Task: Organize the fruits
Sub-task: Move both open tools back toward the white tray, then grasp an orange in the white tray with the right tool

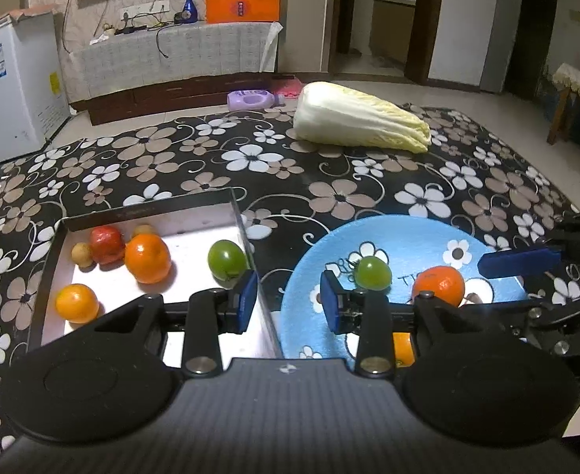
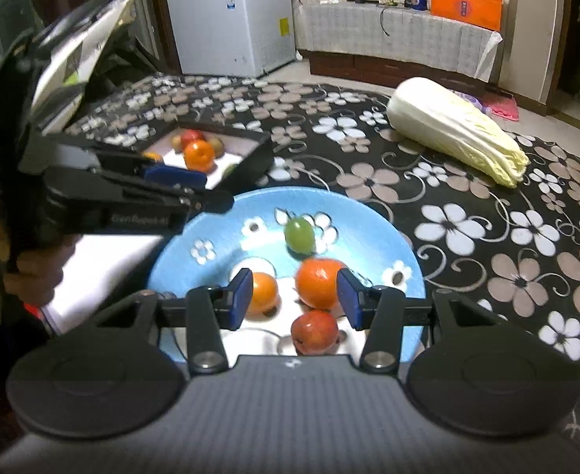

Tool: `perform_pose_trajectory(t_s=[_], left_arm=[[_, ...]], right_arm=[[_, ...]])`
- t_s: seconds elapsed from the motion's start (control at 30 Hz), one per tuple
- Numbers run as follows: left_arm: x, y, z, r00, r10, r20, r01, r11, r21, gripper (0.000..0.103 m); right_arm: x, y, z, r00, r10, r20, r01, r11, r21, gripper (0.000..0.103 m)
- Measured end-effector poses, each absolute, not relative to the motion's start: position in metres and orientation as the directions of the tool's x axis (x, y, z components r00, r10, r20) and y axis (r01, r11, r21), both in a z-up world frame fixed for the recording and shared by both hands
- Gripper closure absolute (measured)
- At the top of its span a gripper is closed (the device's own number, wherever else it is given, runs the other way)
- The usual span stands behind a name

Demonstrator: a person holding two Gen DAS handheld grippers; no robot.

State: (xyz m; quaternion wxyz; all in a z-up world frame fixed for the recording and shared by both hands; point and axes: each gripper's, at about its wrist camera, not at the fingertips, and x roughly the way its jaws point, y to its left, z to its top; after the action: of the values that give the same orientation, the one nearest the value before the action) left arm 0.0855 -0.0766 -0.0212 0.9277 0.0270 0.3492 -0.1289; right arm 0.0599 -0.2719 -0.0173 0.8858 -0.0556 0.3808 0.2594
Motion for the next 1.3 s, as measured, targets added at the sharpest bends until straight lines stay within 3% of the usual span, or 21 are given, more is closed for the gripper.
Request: perform_pose_trajectory(t_s=[0.57, 1.3], left_arm=[[0.078, -0.040, -0.017, 0.744, -0.168, -0.647, 0.207, 0.978, -0.016, 0.058], [0.063, 0.032, -0.024, 0.741, -0.090, -0.666, 0.123, 0.992, 0.003, 0.057]], right_arm=[[0.072, -0.229, -0.005, 0.612, 0.465, -0.640, -0.523, 0.845, 0.113, 0.054], [0.107, -0.129, -0.016, 0.600, 0.501, -0.624, -0.581, 0.809, 0.089, 0.055]])
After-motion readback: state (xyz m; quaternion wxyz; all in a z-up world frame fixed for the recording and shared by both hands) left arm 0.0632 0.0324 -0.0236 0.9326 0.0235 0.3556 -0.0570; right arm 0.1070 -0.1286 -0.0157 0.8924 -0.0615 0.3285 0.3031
